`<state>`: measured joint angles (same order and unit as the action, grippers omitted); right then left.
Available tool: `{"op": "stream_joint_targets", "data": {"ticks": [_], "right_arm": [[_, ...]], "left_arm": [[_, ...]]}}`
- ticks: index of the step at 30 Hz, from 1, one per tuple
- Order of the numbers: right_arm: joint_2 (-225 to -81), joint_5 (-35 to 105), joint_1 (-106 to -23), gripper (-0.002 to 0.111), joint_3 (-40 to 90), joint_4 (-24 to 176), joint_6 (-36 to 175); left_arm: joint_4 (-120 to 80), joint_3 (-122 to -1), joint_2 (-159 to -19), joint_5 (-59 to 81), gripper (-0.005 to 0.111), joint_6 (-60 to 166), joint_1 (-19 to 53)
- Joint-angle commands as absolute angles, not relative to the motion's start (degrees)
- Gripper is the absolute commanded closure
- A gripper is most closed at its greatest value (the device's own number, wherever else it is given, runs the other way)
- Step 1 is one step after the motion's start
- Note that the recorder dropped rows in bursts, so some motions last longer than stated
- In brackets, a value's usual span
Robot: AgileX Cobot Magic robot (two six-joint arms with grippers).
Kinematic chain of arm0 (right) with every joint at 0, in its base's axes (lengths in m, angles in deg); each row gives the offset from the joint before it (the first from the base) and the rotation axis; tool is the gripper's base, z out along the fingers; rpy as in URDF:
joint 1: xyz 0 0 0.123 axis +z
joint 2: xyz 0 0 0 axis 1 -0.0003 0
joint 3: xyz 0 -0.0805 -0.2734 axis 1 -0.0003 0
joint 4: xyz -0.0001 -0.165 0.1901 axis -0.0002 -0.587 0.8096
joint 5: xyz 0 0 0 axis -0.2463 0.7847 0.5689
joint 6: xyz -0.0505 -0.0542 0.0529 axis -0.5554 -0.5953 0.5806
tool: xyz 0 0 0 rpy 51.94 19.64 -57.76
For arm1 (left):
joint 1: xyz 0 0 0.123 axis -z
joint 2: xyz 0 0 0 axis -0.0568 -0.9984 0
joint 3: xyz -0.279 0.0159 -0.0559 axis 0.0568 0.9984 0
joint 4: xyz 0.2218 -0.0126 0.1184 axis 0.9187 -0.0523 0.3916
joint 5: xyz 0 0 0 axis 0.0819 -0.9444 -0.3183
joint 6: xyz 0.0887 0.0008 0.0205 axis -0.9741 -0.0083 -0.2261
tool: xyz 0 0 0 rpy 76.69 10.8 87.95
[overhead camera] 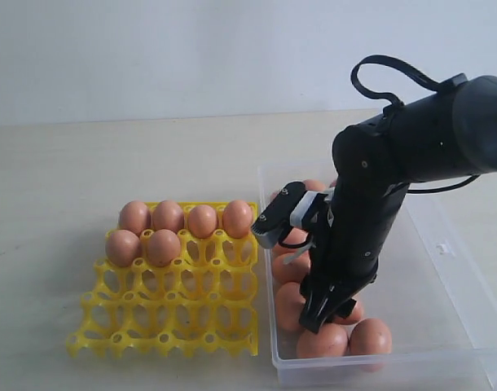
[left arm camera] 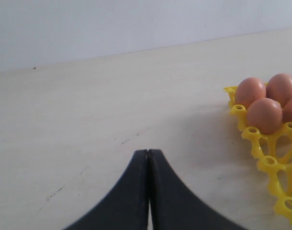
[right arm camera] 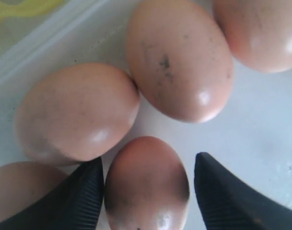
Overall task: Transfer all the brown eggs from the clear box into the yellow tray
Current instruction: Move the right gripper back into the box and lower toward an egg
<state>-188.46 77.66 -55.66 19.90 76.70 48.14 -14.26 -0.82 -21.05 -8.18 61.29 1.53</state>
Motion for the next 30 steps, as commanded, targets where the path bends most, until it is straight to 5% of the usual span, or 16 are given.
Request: {"op": "stream_joint_targets", "data": {"ticks": [1,13,15,19,30], "right_arm": [[-190.07,74.63,-55.96,0.054,19.69,77.17,47.52],[-190.79,71.58,-55.96,0.055,19.69,77.72,47.52],[-190.79,71.58,-55.96,0.066,19.69,77.85,47.65],[-189.73,71.3,-55.96,0.106,19.69,78.49,49.77],[-174.85,66.05,-55.96,0.108,14.77,78.64,53.85]], "left_arm": [[-14.4,-1.05,-21.19,-7.49,0.107,61.54,1.94],[-14.4,-1.05,-21.19,-7.49,0.107,61.54,1.94],[-14.4,-1.05,-21.19,-7.49,0.107,61.54,1.94],[-14.4,-1.05,-21.19,-7.49,0.107,61.54,1.94],[-14.4,-1.05,-21.19,-7.49,0.107,61.54,1.94]]}}
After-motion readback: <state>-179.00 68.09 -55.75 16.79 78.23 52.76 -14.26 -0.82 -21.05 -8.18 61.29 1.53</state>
